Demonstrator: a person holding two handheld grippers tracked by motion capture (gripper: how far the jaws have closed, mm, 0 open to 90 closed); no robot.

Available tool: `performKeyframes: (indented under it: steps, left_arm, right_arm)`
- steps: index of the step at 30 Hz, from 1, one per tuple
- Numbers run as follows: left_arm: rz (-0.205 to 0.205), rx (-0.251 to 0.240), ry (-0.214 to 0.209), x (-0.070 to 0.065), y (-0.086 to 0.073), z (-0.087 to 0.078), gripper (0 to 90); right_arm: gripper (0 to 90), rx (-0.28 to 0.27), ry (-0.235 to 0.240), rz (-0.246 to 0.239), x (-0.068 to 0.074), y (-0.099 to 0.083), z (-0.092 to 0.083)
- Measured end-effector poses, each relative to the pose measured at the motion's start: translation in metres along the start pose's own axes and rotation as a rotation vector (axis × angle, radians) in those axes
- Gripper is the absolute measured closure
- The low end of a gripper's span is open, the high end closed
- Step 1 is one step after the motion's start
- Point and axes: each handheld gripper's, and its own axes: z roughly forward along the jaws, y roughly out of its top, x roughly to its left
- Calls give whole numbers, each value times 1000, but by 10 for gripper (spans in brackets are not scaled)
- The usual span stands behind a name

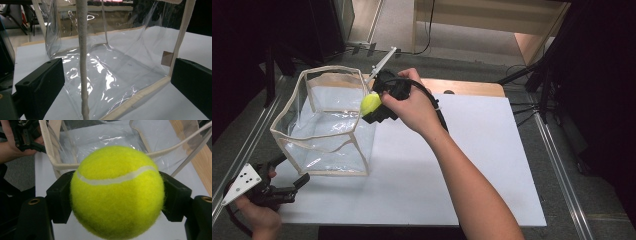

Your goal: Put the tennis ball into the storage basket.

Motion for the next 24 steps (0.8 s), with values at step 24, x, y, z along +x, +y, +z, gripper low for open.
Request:
performKeyframes:
  steps: [24]
  left_arm:
    - [0,0,-1,0,0,0,0]
  right_arm:
    - [234,-26,3,-28,0,30,3]
